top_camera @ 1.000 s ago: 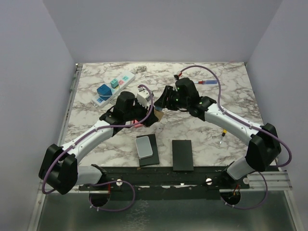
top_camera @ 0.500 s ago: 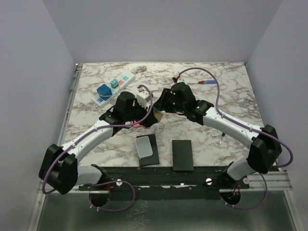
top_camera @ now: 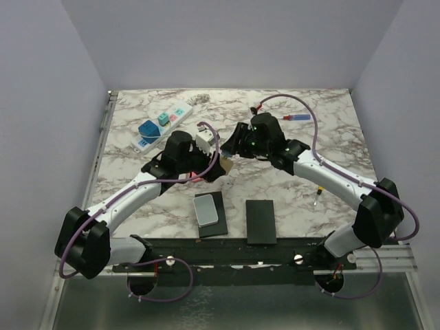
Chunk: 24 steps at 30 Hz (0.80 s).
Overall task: Pull the plug off the socket
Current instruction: Remove the plug from the socket.
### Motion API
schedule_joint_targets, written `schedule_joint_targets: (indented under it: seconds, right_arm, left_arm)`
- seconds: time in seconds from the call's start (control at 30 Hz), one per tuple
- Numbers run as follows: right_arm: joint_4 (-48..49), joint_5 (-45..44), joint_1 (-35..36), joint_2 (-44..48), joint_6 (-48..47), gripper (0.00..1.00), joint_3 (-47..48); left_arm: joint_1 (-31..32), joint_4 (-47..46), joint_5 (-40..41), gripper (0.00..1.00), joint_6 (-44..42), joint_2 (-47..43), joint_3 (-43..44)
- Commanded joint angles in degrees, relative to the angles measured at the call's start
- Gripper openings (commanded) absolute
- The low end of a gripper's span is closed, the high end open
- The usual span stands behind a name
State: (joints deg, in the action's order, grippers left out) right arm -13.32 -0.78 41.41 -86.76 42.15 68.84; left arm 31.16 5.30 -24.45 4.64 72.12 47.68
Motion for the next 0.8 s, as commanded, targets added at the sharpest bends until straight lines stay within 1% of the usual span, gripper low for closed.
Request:
schedule_joint_targets:
  seconds: [0.0,0.17,0.3,0.53,0.63,0.77]
  right_arm:
    - [1.7,3.7,-4.6,0.1,0.0,0.0,0.2]
    - [1.8,4.5,-6.7,-0.1,-0.2,0.01,-0.4]
    - [1.7,5.3,-6.7,-0.5,-0.5,0.01,0.5]
    - [2.7,4.8,-6.7,0.5,-0.6,0.01,-0.8]
    - [3.2,3.4,-6.7,1.4,-1.6,0.01,-1.6]
    - [1.5,1.0,-6.8,1.8,-5.1,0.01,-1.6]
  left_arm:
    - [0.5,0.4,-1.5,0.0,-3.0,-2.6,0.8]
    - [0.9,0.4,-1.8,0.0,-3.6,-2.8,0.7]
    - [0.8,0.4,0.0,0.0,-3.1,-2.0,0.8]
    - [0.8,0.4,0.7,0.0,-2.6,-2.0,0.9]
    - [0.7,-0.1,-1.3,0.0,-2.3,-2.7,1.0]
    - [-1.0,-3.4,-5.3,0.0,-0.2,-4.5,0.2]
